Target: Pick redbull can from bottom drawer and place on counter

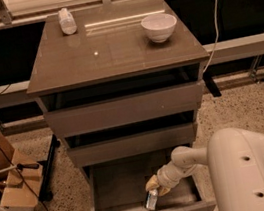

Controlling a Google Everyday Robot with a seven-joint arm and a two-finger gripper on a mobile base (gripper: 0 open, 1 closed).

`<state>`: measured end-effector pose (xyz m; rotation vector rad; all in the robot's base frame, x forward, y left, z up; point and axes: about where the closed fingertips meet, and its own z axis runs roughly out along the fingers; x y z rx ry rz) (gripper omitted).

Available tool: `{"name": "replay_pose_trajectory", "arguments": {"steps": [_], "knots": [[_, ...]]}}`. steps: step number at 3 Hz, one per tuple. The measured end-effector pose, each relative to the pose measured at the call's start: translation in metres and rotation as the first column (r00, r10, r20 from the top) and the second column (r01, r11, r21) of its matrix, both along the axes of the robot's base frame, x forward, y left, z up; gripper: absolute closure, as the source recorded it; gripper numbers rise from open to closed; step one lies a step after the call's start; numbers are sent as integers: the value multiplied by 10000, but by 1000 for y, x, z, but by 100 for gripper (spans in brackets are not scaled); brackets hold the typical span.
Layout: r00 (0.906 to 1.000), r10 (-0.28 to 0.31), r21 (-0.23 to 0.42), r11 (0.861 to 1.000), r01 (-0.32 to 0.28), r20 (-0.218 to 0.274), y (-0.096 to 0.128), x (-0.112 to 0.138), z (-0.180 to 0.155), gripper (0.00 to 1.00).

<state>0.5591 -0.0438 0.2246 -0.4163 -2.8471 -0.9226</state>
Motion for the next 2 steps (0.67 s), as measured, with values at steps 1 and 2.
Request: {"name": "replay_pose_trajectory", "arguments": {"steps": [1,2], "knots": [[9781,353,743,9959,-516,2050,-34,-22,111,100],[9387,650,986,9897,-1041,3385,-59,-49,193,100]]}}
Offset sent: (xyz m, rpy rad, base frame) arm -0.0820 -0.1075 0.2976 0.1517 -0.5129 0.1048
